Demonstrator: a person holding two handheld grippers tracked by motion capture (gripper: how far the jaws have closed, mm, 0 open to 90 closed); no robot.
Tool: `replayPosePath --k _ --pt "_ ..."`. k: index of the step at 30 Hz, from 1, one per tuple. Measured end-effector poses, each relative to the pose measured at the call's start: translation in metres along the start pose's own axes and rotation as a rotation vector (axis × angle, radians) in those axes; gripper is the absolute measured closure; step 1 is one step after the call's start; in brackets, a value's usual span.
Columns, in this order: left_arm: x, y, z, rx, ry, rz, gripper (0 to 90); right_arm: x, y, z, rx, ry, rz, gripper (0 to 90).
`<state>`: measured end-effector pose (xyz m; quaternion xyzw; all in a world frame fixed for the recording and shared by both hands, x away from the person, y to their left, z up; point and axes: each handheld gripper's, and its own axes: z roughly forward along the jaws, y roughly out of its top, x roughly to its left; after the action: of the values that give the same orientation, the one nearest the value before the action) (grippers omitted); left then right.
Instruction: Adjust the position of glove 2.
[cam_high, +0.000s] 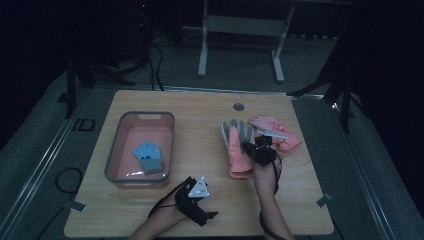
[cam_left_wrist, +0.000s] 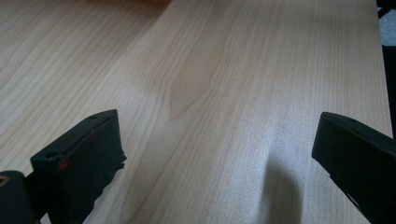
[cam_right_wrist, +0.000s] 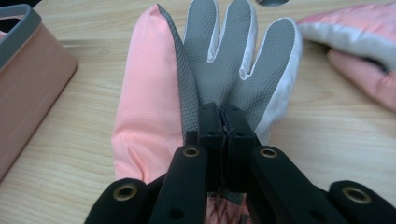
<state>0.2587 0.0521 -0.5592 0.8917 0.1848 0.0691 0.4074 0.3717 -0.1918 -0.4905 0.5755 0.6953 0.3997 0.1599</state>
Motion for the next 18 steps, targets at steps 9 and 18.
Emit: replayPosePath --k 9,18 --pt "0.0 -0.001 -0.001 -0.007 -0.009 -0.002 2.0 0.009 -0.017 0.015 0.032 -0.019 0.049 87.5" --pt "0.0 -0.002 0.0 0.002 -0.007 0.0 2.0 0.007 -0.033 0.03 0.058 -0.073 0.043 82.7"
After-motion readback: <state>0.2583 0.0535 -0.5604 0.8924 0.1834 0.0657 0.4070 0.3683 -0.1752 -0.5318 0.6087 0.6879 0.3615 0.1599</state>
